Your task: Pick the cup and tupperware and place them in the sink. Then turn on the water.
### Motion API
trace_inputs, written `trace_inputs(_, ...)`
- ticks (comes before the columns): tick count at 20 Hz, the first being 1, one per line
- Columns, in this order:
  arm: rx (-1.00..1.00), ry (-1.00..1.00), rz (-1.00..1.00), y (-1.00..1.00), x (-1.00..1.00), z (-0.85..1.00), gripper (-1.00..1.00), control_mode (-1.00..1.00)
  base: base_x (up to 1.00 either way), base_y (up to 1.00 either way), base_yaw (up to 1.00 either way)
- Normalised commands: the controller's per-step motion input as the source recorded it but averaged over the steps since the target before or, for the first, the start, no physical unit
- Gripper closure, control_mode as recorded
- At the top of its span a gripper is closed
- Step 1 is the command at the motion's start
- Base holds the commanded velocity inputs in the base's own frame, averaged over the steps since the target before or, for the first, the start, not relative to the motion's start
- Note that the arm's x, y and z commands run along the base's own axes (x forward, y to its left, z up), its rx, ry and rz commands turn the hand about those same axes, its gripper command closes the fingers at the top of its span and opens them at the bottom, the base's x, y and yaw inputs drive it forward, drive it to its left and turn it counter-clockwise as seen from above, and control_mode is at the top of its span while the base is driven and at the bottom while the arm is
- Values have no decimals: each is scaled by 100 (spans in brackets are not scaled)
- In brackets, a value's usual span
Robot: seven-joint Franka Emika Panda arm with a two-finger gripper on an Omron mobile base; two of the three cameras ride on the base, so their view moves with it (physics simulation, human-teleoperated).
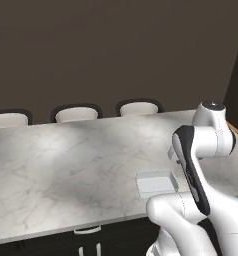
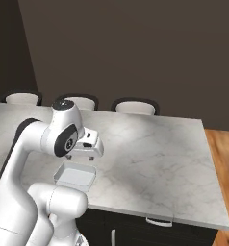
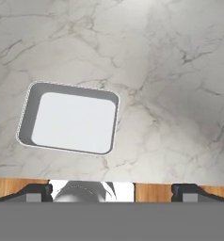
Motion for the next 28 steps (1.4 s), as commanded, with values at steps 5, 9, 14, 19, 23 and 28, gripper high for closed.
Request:
trace_inputs(5,0,0,1,0,4,-14,-100,-100,0,0,0)
trace_inputs(9,0,0,0,0,5,-13,-100,-100,0,0,0)
trace_inputs(14,0,0,0,0,2,-13,-100,-100,0,0,0)
trace_inputs(19,0,0,0,0,23,-15,-100,-100,0,0,0)
trace_inputs(23,0,0,0,0,38,-23,-100,-100,0,0,0)
trace_inputs(28,0,0,0,0,29,-33,-100,-100,0,0,0)
